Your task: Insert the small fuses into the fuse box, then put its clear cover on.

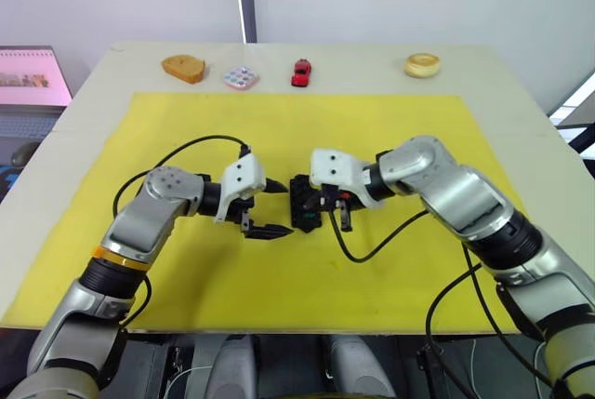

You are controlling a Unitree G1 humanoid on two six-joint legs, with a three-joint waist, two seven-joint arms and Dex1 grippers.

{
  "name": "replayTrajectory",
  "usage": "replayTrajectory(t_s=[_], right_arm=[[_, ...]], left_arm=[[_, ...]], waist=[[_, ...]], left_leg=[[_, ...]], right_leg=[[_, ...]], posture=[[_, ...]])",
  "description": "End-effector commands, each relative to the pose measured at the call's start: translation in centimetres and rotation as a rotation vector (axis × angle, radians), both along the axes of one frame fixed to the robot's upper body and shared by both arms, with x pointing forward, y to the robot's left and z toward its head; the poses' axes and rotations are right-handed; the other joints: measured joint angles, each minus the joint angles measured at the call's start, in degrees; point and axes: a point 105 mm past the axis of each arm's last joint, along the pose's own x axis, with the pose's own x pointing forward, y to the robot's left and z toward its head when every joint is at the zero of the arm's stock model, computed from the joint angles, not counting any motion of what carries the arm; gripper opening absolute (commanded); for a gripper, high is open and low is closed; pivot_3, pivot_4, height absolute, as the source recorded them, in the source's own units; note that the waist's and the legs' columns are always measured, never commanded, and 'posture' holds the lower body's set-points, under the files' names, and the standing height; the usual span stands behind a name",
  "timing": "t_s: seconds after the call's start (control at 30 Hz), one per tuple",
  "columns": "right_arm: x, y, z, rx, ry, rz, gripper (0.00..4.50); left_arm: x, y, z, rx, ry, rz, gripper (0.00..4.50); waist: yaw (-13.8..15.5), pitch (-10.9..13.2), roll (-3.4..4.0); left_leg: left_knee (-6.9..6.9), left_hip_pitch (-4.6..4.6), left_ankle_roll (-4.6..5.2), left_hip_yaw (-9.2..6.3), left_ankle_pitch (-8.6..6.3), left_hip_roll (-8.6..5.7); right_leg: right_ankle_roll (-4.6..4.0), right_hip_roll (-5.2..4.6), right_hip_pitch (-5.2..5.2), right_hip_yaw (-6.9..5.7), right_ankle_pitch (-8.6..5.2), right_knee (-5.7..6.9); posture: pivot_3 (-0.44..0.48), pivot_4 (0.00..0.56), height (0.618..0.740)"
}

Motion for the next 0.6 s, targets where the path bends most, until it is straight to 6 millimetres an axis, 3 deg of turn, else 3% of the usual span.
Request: replayTrajectory(t_s=[0.03,0.27,0.6], right_arm=[[-0.2,-0.3,0.6,0.074,0.076,-0.037,0.02],[-0.2,-0.3,2.6,0.165,0.065,-0.038,0.02],[-0.1,-0.1,2.8,0.185,0.061,-0.048,0.02]], left_arm=[[0.1,-0.2,1.1,-0.014,-0.048,-0.014,4.50],[0.1,-0.3,1.1,-0.016,-0.048,-0.012,4.50],[0.2,-0.3,1.1,-0.017,-0.051,-0.012,4.50]], waist=[[0.00,0.01,0.01],[-0.08,0.03,0.01],[-0.07,0.04,0.02]], left_leg=[[0.00,-0.03,0.00,0.00,0.00,0.00],[-0.03,-0.16,0.00,-0.01,0.00,0.00],[-0.05,-0.16,0.00,0.00,0.00,0.00]], right_leg=[[0.00,0.00,-0.03,0.00,0.00,0.00],[0.00,0.01,-0.21,0.00,0.00,0.00],[0.00,0.01,-0.22,0.00,0.00,0.00]], posture=[[0.000,0.150,0.740],[0.000,0.150,0.740],[0.000,0.150,0.740]])
